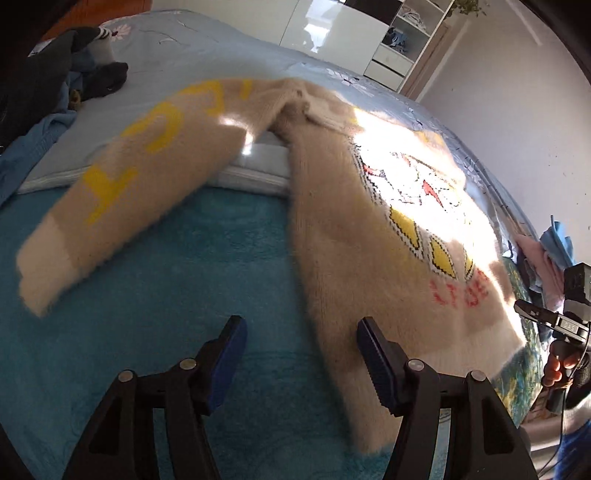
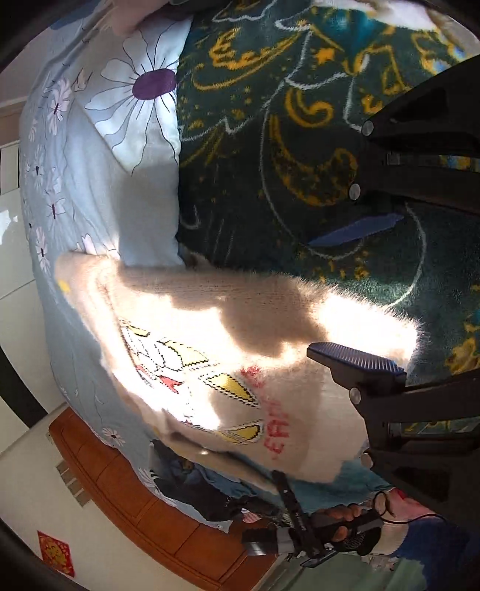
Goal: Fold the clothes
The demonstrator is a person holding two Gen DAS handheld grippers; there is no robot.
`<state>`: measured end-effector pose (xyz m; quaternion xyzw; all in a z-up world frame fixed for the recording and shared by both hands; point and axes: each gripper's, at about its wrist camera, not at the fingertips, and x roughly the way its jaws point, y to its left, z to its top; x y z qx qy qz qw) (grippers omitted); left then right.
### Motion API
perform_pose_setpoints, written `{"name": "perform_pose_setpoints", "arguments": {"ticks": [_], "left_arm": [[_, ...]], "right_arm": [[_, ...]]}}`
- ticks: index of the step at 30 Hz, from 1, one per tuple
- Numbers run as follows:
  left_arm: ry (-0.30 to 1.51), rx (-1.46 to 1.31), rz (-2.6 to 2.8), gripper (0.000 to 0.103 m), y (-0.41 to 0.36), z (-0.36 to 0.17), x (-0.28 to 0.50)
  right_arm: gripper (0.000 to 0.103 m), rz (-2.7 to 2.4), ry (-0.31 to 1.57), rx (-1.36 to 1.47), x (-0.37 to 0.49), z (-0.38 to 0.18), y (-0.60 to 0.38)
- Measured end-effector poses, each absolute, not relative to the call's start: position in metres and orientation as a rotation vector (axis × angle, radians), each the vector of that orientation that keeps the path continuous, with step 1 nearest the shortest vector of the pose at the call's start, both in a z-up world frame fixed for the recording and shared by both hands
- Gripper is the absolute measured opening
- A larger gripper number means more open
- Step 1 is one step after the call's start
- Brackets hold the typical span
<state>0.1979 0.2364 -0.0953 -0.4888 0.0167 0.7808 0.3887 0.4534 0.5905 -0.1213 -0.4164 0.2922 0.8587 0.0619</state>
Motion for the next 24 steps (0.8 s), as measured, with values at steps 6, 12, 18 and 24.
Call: {"name": "perform_pose_setpoints", "arguments": {"ticks": [6, 12, 18, 24], "left_arm": [[-0.057, -1.271, 1.937, 0.056, 0.252, -0.096, 0.211], [-0.129, -1.304, 1.994, 0.012, 0.241, -0.085, 0.215], [-0.059, -1.201, 2.031, 0.012, 0.226, -0.062, 0.25], [-0.076, -1.282, 2.033, 0.012, 0.224, -0.089, 0.241]], "right_arm": [[0.031, 2.611, 0.984, -1.217, 0.436, -0.119, 0.586], [0.01, 2.632, 1.086, -1.117, 0.452, -0.104, 0.592], [0.009, 2.717, 1.0, -1.157, 0.47, -0.083, 0.58], [0.009, 2.632, 0.999, -1.23, 0.471, -0.11, 0.583]]}}
